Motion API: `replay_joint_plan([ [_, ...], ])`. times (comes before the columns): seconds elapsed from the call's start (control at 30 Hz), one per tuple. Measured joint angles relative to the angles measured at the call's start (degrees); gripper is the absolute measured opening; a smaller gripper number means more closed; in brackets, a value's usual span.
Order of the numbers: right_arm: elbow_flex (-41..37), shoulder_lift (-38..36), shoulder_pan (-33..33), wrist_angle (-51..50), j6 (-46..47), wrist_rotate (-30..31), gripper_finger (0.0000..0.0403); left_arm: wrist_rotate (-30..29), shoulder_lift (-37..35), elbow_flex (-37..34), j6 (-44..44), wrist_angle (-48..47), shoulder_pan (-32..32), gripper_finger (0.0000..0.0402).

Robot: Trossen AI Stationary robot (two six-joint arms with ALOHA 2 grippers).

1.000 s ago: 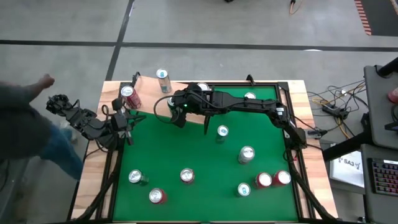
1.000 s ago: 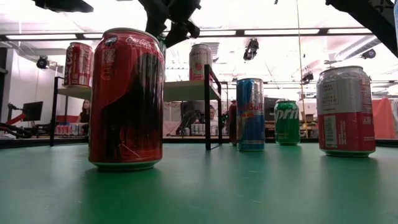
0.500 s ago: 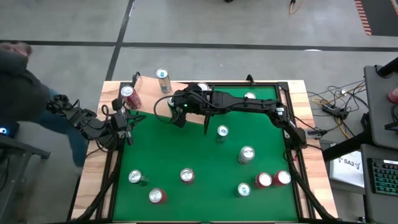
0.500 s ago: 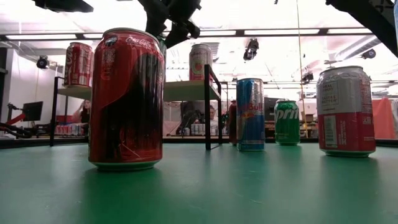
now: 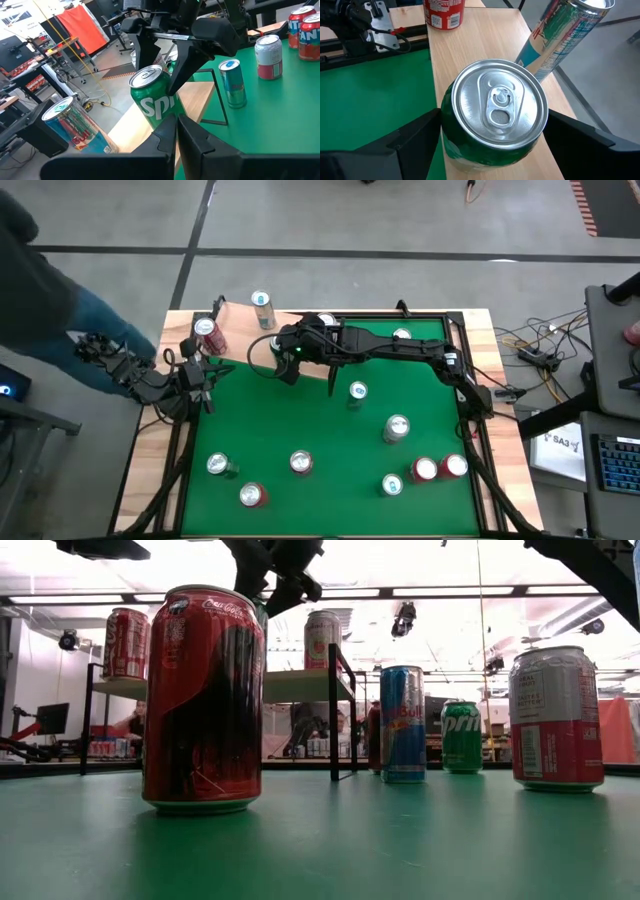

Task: Place canned beverage on shelf
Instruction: Put the green soda can on the shelf

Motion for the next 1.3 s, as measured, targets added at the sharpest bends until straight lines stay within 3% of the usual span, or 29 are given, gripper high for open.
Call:
replay_joint_plan([
  [0.4,0.00,0.07,-0.13,0.12,1.67,1.48,0.0367,0.00,-0.02,0.00,0.00,0.00,-0.01,0.0000],
  [1.03,4.59,-0.67,-0.13,0.26,-0.65,1.57,0.0370,0.00,0.00,0.00,0.00,-0.02,-0.01,0.0000],
  [1.3,4.66,-4.55,1.84,-1.48,-4.43,1.39,0.0364,0.00,0.02,0.00,0.00,-0.02,-0.02,0.0000],
])
